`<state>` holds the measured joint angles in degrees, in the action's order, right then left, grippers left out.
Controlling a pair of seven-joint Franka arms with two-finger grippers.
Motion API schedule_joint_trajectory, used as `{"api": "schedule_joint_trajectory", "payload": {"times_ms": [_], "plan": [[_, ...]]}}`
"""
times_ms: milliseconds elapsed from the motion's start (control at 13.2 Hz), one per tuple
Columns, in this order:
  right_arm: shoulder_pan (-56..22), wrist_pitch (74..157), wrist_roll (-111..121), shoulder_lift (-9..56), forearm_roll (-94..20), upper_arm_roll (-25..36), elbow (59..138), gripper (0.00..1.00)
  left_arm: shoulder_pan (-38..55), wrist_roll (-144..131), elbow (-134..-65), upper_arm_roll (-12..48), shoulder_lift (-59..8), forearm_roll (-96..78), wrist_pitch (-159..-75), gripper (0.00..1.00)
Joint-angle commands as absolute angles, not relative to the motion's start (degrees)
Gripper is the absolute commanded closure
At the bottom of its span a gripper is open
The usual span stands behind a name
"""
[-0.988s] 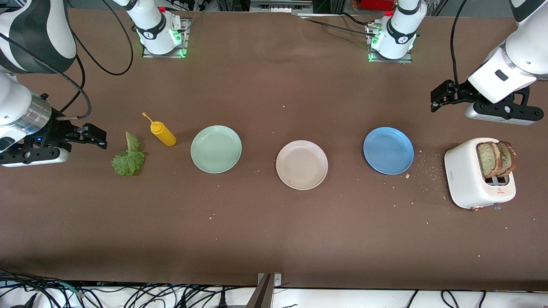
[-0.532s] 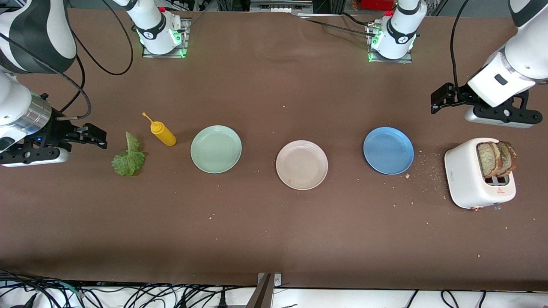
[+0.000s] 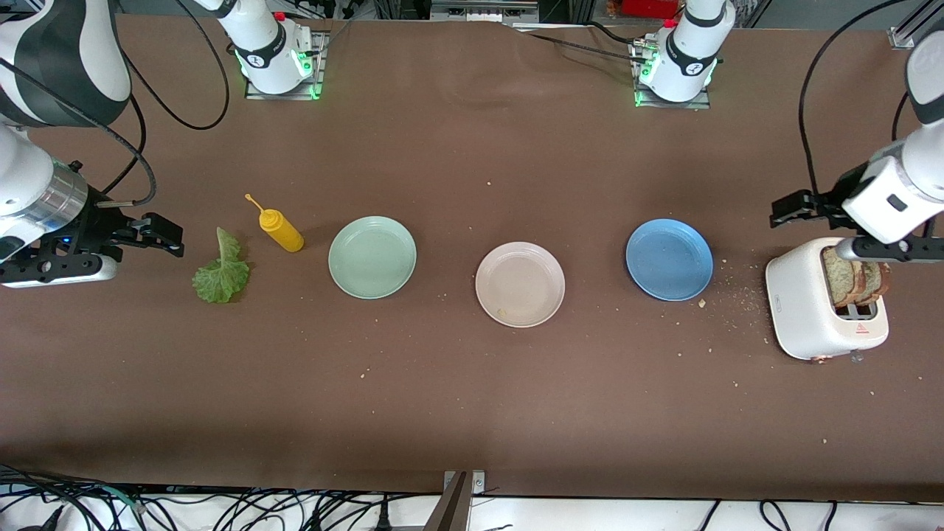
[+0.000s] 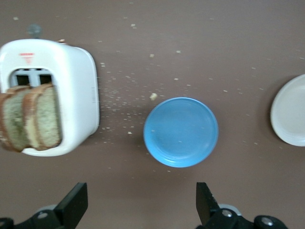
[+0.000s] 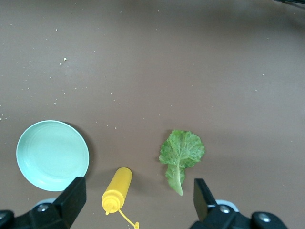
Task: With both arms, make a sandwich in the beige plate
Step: 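Lower the left gripper onto a bread slice in the white toaster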
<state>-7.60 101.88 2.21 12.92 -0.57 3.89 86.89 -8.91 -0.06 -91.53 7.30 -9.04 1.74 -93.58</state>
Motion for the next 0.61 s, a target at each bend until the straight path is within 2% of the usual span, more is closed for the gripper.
{"api": "schedule_joint_trajectory", "payload": {"times_ms": [0, 228, 532], "plan": [[-7.1, 101.8, 2.5, 12.4, -1.5, 3.7, 87.0, 0.00, -14.0, 7.4, -91.2, 7.8, -11.4, 3.9, -99.2, 0.00], [-7.1, 101.8, 2.5, 12.4, -1.6, 3.7, 87.0, 0.00, -18.4, 8.3, -93.1, 7.7, -14.5, 6.8, -105.5, 0.00], [-7.1, 101.8, 2.5, 12.4, -1.6, 3.7, 87.0, 0.00, -20.7, 7.3, -100.8, 7.8, -15.2, 7.8, -116.9, 0.00]]}}
